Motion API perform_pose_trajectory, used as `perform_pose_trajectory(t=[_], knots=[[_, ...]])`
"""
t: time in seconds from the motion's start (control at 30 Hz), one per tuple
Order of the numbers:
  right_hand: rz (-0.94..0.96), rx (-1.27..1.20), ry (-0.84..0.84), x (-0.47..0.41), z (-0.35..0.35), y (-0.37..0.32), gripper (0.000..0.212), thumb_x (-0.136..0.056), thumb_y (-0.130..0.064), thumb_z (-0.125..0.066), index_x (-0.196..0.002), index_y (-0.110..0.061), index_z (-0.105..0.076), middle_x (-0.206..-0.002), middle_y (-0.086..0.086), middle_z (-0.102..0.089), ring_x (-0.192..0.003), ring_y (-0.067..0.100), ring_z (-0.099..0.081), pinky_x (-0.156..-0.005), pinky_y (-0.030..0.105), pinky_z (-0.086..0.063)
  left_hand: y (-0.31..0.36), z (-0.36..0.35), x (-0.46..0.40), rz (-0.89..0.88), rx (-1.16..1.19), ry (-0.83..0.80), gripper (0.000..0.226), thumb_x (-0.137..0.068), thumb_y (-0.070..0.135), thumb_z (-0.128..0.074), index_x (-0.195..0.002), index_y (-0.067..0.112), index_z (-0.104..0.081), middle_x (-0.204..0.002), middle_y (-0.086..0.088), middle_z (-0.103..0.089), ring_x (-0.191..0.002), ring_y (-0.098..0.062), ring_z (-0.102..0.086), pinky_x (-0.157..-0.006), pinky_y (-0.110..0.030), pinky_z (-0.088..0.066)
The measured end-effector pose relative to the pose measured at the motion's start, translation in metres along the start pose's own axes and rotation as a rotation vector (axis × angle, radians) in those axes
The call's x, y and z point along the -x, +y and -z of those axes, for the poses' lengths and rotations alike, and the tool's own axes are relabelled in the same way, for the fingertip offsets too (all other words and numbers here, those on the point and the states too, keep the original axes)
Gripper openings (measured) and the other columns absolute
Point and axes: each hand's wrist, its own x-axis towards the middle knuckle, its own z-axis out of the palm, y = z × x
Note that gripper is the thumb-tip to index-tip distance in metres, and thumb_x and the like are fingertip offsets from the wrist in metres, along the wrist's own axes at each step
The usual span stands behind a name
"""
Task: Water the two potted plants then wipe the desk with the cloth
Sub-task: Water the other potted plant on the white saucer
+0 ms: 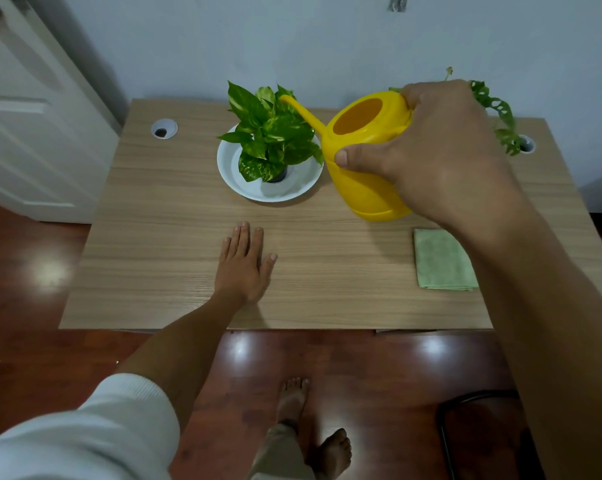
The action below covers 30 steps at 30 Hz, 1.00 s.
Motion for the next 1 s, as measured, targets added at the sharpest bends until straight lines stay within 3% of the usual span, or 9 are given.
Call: perform_pose_trajectory(t=[0.47, 0.67, 0.9, 1.0], knots=[[0.025, -0.012, -0.001, -0.003, -0.009, -0.013, 0.059, -0.068, -0.057, -0.089, -0.1, -0.019, -0.056, -0.096, 0.0, -0.057, -0.086, 0.019, -0.054, -0.054, 0.025, -0.03, -0.002, -0.002, 0.0, -0.002, -0.001, 0.003, 0.072, -0.104, 0.062, -0.014, -0.165, 0.024, -0.003, -0.172, -0.008, 0.008, -0.159, -0.021, 0.015, -0.129, -0.042, 0.009], [0.008, -0.007, -0.05, 0.004, -0.006, -0.014, 0.063, -0.067, -0.059, -0.09, -0.106, -0.015, -0.065, -0.099, 0.002, -0.062, -0.087, 0.021, -0.058, -0.055, 0.027, -0.034, -0.002, -0.003, 0.0, -0.003, -0.005, 0.009, 0.072, -0.105, 0.061, -0.015, -0.165, 0.022, -0.004, -0.172, -0.01, 0.005, -0.159, -0.023, 0.013, -0.129, -0.044, 0.006], [-0.008, 0.014, -0.075, 0.011, 0.004, -0.008, 0.077, -0.065, -0.056, -0.092, -0.126, -0.015, -0.066, -0.114, 0.001, -0.064, -0.101, 0.02, -0.062, -0.081, 0.036, -0.052, -0.001, -0.002, -0.001, -0.003, -0.006, 0.017, 0.072, -0.105, 0.06, -0.017, -0.165, 0.022, -0.006, -0.172, -0.01, 0.004, -0.159, -0.024, 0.011, -0.129, -0.044, 0.005], [-0.017, 0.016, -0.075, 0.011, 0.004, -0.002, 0.077, -0.064, -0.057, -0.092, -0.125, -0.017, -0.066, -0.116, 0.003, -0.068, -0.102, 0.022, -0.065, -0.081, 0.037, -0.054, 0.0, -0.001, -0.001, 0.001, -0.006, 0.008, 0.072, -0.105, 0.061, -0.017, -0.165, 0.022, -0.005, -0.172, -0.01, 0.006, -0.159, -0.023, 0.013, -0.129, -0.044, 0.006]])
